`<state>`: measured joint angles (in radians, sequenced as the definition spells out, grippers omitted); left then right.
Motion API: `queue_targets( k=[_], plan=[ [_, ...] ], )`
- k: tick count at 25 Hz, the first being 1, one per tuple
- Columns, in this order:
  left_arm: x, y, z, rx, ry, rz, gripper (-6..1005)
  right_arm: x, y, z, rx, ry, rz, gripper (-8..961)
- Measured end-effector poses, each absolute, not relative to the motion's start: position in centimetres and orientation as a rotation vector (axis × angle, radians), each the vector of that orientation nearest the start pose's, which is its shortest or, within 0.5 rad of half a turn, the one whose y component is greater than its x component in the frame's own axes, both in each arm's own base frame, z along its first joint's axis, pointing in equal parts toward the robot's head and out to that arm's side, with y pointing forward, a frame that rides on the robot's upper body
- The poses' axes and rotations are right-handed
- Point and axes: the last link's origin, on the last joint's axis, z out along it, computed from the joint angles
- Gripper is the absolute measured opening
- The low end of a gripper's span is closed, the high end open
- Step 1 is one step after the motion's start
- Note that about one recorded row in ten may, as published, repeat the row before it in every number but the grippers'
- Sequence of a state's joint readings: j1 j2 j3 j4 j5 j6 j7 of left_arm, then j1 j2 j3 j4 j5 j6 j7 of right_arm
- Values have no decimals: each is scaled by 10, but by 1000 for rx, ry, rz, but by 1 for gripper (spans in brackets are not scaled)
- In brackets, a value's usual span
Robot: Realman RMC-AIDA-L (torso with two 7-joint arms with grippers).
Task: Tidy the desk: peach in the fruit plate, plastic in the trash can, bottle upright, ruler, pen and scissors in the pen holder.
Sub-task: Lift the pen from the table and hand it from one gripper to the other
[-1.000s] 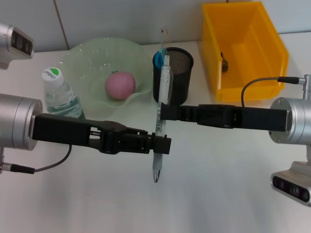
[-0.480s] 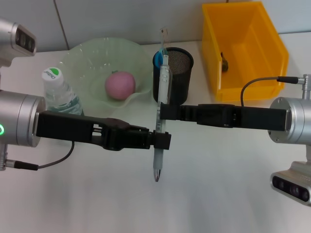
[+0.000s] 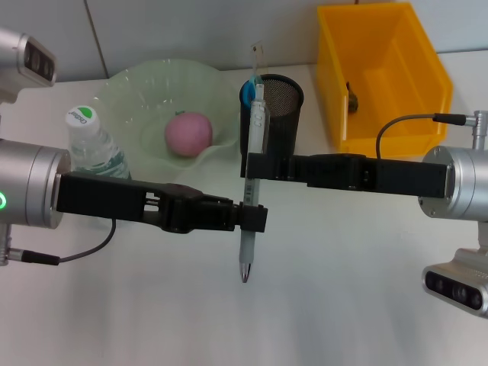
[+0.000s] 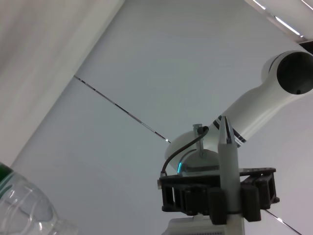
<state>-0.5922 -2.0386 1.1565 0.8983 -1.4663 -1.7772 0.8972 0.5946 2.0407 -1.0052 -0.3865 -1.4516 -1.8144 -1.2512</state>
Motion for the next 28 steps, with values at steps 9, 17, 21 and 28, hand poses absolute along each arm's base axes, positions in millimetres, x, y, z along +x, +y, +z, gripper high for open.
queue_targets(
  k=[9,17,21,28],
  plan=[
    [-157,319,1,-3097,-1341,-776,148,197,303,-12,-1044,-1958,414,514],
    [-158,319,1,-3101,-1310,-782,149,203,298,-1,-1102,-1825,449,515],
    [-163,318,1,-3102,-1245,-811,149,212,294,5,-1165,-1728,449,515],
    [-169,317,1,-3090,-1146,-847,148,227,278,29,-1323,-1456,601,514]
  ],
)
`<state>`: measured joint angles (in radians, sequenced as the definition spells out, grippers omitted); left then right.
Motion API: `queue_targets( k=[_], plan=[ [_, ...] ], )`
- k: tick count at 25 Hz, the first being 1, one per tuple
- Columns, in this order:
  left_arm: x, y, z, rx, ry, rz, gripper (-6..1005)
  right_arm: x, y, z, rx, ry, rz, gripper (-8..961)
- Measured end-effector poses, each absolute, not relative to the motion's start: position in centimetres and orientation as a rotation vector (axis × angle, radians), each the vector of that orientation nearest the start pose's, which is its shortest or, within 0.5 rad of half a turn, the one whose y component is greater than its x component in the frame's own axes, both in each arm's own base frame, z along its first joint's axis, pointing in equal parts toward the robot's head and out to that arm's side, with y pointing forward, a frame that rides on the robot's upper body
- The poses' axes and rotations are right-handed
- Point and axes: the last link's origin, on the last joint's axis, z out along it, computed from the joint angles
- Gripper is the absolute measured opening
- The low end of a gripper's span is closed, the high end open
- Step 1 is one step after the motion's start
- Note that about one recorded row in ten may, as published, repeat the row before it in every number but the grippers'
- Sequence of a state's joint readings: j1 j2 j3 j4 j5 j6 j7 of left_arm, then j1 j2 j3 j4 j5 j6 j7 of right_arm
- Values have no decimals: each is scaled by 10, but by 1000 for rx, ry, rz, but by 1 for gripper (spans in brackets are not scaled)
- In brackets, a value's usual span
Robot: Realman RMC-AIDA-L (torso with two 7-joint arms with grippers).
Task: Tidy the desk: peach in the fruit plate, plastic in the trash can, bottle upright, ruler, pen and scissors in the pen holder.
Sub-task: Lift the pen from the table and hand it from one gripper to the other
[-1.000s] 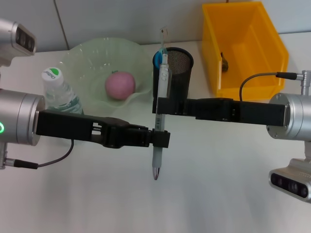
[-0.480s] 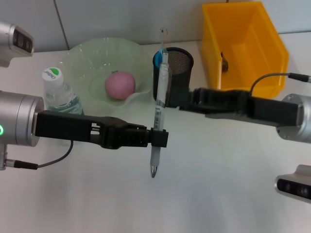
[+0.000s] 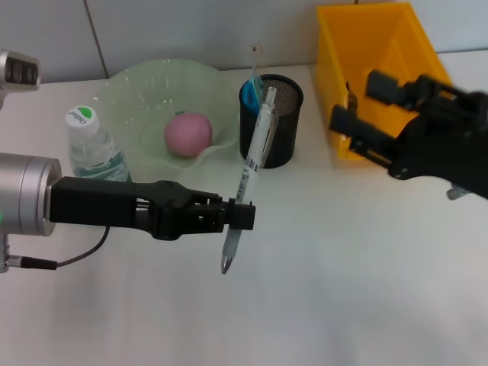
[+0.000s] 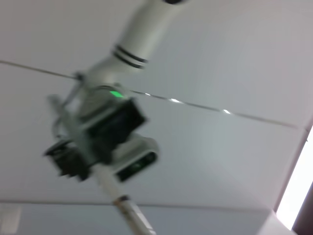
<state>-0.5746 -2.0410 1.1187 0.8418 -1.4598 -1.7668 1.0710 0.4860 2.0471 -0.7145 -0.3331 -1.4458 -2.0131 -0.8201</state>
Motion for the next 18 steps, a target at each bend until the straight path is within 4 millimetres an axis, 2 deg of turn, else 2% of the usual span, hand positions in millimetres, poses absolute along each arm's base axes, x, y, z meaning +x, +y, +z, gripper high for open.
queue_targets(
  k=[5,8,11,14,18],
  plan=[
    [-167,316,-2,-3111,-1094,-864,148,229,284,38,-1399,-1300,653,512],
    [-166,315,-3,-3111,-1020,-900,148,230,287,51,-1498,-1113,785,512],
    [-165,316,-3,-3103,-949,-932,148,231,295,75,-1642,-821,1004,512],
    [-165,317,-7,-3077,-787,-989,148,234,308,94,-1838,-465,1247,511],
    [-165,318,-17,-3034,-630,-1087,148,233,317,101,-2075,-53,1510,511]
  ],
)
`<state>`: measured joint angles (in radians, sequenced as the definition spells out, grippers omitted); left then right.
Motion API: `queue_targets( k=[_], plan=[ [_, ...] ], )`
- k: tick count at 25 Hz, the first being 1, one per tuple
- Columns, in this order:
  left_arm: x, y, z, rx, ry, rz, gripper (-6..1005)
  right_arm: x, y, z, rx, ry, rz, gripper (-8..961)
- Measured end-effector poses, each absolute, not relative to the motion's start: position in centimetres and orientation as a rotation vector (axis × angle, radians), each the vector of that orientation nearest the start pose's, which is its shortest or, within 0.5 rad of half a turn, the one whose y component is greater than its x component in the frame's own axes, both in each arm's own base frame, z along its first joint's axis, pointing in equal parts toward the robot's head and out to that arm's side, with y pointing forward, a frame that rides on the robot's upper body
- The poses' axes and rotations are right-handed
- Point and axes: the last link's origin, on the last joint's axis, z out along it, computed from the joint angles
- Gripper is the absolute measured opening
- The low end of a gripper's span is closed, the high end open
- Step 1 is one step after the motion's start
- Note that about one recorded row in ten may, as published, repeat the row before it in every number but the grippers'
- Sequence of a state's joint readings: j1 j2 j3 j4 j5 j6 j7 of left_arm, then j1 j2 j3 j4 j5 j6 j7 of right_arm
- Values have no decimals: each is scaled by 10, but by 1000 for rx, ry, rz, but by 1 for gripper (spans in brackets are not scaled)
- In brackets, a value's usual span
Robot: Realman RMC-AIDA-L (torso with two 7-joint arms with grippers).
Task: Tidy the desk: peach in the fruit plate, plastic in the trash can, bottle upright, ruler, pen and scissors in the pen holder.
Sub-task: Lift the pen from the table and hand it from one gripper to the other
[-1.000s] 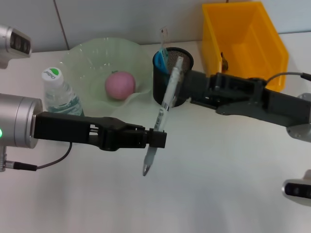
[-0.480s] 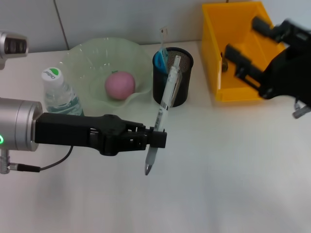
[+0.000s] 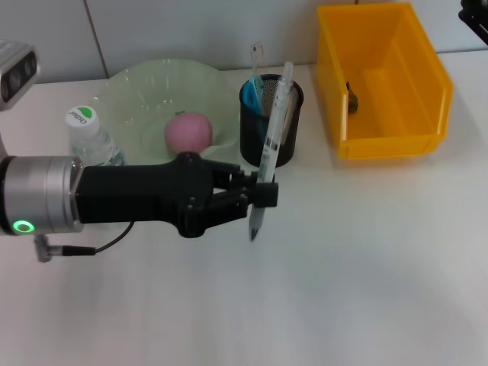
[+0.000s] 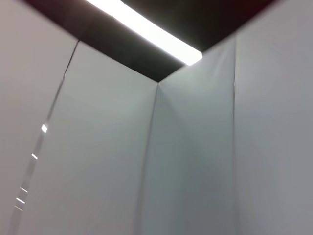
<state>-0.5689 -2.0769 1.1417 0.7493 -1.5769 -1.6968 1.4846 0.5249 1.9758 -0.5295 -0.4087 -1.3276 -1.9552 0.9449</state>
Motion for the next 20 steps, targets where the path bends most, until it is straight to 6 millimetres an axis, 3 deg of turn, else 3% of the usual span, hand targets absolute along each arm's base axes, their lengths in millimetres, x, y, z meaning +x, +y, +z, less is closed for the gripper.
queue_targets(
  k=[6,9,13,20],
  plan=[
    [-170,317,-26,-2929,-454,-1181,149,217,314,92,-2509,350,1607,511],
    [-169,316,-36,-2909,-362,-1168,149,209,310,93,-2628,428,1611,512],
    [-170,316,-48,-2924,-345,-1092,149,205,306,98,-2681,437,1579,558],
    [-172,314,-50,-2924,-306,-1080,149,204,311,92,-2712,479,1468,638]
  ],
)
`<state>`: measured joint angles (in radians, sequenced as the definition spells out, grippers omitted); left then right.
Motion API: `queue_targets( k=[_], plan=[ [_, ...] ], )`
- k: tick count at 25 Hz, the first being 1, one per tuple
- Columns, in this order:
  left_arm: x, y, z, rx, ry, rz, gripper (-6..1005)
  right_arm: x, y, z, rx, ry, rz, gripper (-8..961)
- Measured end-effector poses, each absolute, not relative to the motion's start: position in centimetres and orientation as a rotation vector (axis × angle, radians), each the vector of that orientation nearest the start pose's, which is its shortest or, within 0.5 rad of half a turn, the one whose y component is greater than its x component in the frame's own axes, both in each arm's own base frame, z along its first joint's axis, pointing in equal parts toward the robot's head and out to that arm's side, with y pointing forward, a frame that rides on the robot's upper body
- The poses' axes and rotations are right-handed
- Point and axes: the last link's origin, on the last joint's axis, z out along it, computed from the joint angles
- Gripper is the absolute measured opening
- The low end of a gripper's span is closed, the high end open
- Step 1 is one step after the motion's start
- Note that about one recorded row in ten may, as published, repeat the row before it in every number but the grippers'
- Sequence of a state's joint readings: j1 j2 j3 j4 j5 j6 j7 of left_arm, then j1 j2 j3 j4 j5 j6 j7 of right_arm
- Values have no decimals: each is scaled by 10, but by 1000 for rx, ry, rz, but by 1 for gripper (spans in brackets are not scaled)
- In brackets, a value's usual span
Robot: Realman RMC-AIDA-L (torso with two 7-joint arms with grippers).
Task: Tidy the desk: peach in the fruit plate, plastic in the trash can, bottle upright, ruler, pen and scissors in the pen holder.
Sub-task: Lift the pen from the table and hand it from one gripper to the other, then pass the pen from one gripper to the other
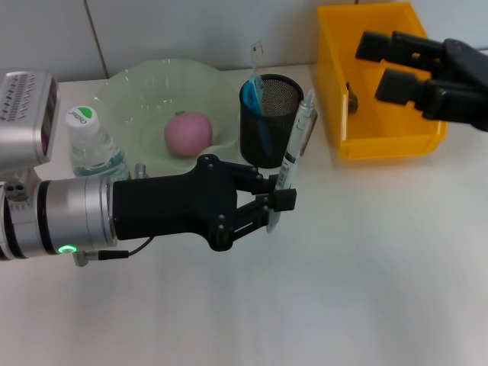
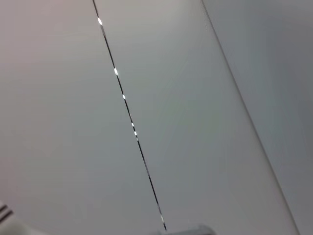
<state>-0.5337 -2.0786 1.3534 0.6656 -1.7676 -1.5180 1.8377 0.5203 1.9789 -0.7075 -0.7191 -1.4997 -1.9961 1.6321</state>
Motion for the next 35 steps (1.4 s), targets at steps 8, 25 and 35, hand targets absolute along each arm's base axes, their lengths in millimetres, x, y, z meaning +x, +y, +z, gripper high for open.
queue_targets(
  k=[8,25,35],
  plan=[
    [-171,314,-48,-2904,-291,-1107,148,197,316,70,-2822,532,1348,794],
    [-167,304,-53,-2910,-246,-1160,149,184,319,52,-2905,485,1284,790],
    [-168,302,-54,-2917,-235,-1157,149,181,320,52,-2908,467,1287,483]
  ],
)
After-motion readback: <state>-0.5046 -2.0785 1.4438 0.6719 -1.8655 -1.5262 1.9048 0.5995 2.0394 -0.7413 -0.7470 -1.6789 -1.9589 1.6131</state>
